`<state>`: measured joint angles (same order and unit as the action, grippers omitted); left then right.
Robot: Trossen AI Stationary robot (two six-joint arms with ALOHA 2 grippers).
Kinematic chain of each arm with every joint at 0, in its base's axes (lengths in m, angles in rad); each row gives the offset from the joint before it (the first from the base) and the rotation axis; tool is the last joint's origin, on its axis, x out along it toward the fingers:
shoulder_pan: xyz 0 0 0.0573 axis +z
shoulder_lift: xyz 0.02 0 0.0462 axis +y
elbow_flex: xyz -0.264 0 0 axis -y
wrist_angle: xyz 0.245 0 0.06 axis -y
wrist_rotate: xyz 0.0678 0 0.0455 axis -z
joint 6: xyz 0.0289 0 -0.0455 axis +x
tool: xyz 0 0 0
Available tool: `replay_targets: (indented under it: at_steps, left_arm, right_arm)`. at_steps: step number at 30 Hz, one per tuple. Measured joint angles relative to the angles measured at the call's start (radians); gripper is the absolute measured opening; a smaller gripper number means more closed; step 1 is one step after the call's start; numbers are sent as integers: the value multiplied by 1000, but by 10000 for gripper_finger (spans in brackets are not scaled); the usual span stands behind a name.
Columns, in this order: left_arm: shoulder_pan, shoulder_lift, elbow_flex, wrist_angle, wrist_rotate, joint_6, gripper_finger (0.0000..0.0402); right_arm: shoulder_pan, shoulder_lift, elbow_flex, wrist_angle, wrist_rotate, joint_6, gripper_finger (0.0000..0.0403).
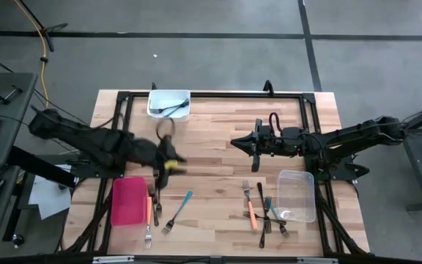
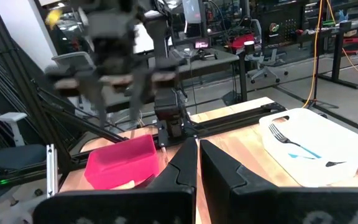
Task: Sort silverware by color (type)
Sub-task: Put the blue fork into the white bin
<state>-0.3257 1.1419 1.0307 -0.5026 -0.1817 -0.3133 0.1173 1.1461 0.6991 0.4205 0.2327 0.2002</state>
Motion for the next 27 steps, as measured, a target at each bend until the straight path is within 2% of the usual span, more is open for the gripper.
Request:
replay_targets:
  at_steps: [3, 10, 14, 19, 27]
  left_arm:
    - [-96, 95, 54, -104, 46, -39, 158]
    - [-260, 319, 59, -115, 121, -247, 158]
    - [-275, 449, 58, -113, 131, -449, 158]
    - [-255, 570, 59, -100, 205, -629, 158]
    - [-229, 680, 59, -61, 210, -715, 158]
  right_arm:
    - [0, 0, 0, -15, 0, 0, 5]
    - [0, 0, 0, -61, 0, 0, 5]
    - [0, 0, 0, -106, 0, -11, 5]
    - [0, 0, 0, -146, 0, -36, 5]
    - [0, 0, 0, -157, 0, -52, 5]
